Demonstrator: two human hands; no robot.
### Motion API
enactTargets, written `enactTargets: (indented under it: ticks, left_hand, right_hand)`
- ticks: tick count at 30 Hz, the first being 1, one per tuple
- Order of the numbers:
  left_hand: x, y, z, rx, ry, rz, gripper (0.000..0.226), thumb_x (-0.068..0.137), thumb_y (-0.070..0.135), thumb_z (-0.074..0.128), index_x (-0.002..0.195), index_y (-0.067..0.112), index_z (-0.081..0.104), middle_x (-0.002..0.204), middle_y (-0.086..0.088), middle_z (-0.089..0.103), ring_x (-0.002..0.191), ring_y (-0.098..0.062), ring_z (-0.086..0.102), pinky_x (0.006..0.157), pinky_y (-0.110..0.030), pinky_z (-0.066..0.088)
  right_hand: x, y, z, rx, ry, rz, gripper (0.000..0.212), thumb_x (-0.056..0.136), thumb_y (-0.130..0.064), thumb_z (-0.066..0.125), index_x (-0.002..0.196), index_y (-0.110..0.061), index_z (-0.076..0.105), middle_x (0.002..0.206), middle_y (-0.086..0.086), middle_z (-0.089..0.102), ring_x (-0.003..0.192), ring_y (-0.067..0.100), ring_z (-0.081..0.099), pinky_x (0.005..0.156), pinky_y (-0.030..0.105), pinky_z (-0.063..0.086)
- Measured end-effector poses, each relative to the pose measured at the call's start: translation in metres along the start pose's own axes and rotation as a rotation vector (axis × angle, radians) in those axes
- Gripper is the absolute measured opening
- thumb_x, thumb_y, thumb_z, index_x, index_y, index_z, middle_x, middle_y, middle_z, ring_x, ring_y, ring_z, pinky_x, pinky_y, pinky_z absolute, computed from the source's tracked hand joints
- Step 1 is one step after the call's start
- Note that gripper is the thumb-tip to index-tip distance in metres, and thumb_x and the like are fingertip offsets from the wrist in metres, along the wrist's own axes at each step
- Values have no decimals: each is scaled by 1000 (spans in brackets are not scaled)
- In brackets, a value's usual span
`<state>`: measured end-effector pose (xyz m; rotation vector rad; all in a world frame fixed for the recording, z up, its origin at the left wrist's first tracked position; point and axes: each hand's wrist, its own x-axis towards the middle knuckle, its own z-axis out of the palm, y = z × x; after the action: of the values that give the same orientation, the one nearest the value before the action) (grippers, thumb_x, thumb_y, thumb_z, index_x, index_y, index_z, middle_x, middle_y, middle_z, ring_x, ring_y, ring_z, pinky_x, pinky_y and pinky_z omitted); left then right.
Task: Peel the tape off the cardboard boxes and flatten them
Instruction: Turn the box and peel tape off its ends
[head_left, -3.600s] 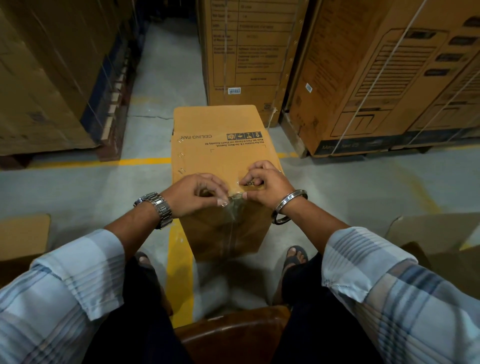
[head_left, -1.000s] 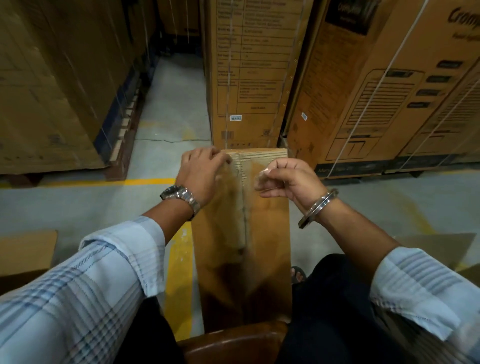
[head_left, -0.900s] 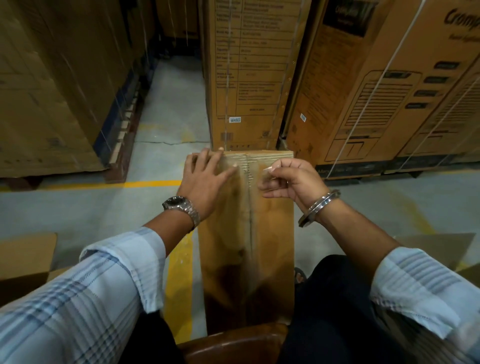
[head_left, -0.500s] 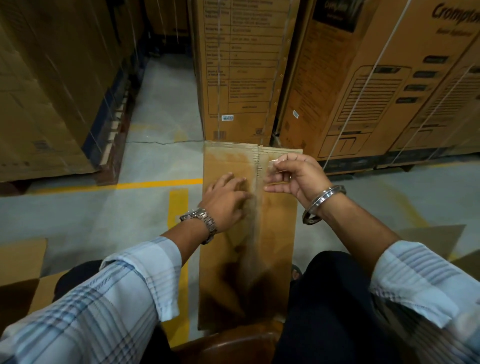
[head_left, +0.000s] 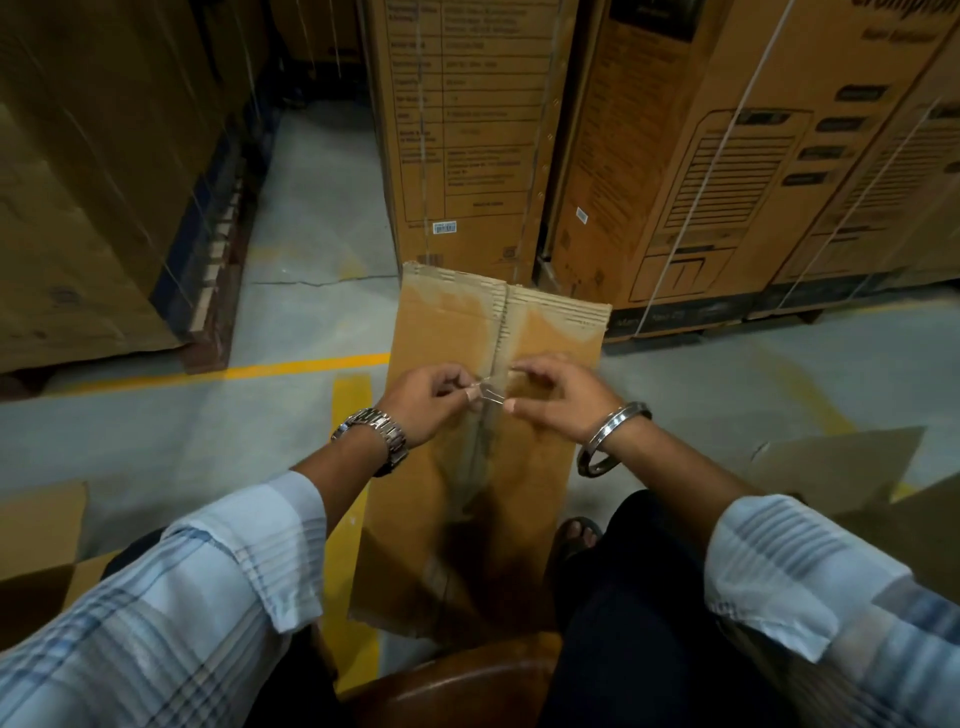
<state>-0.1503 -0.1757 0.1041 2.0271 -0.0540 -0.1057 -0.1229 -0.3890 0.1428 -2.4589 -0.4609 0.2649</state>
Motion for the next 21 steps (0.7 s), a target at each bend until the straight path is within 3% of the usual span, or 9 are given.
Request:
enactTargets:
  ticks: [2,4,7,10,13,14,16,18,21]
  left_hand:
    - [-1,4,-2,-105,-6,-3,12,96,18,66,92,7,69,92,-7,78,90,-21,73,87,-38,56]
    - [0,9,-3,-160,3,24,16,96,16,65,95,0,68,93,-13,78,92,-22,73,93,-42,55]
    - [0,18,-6,-179,4,80,16,96,14,65,96,-2,68,93,-15,77,90,-24,71,95,-47,54]
    - [-2,23,-14,-130,13,119,13,95,18,66,95,7,72,95,-7,78,95,-24,73,97,-50,54]
    - [-7,20,-25,-62,96,148,12,92,29,66,91,19,73,94,-1,77,90,-25,72,89,-54,56]
    - [-8,18,-27,-65,136,149,9,91,28,67,91,21,72,94,-1,76,88,-26,72,86,-55,56]
    - [-11,18,-26,-93,195,165,3,92,22,69,94,21,70,97,-2,74,85,-26,72,83,-52,59]
    - [-13,19,-23,-60,256,187,8,91,21,70,99,23,69,108,2,69,83,-15,73,81,-41,61]
    - [-13,11,-25,-49,277,133,23,91,21,71,113,27,68,123,7,60,78,-1,70,77,-27,55]
  right_hand:
    - [2,0,15,-89,-23,-29,70,76,-48,81,139,-33,55,129,-1,53,118,18,52,101,36,46]
    - [4,-4,28,-83,-6,-31,73,73,-47,83,139,-36,53,126,-1,53,116,20,52,99,38,48]
    - [10,-11,43,97,110,-1,47,72,-29,84,115,-33,64,108,-5,59,100,19,59,87,39,53]
    - [17,-22,46,375,149,100,23,74,-14,83,85,-25,66,80,-3,68,76,18,66,73,44,59]
    - [20,-38,41,619,94,152,9,87,-6,73,93,-6,66,79,13,71,61,19,68,55,27,55]
    - [20,-44,38,656,77,165,9,90,-6,70,96,-3,65,79,16,71,57,19,68,53,24,52]
    - [22,-53,32,694,64,183,10,90,-6,69,99,-5,63,79,16,72,56,22,67,62,31,52]
    - [25,-56,28,682,67,199,8,91,-8,69,97,-9,63,80,13,73,60,25,68,67,42,56]
    - [24,-54,20,647,101,206,13,90,-5,68,88,-16,61,80,12,73,62,24,70,69,48,61]
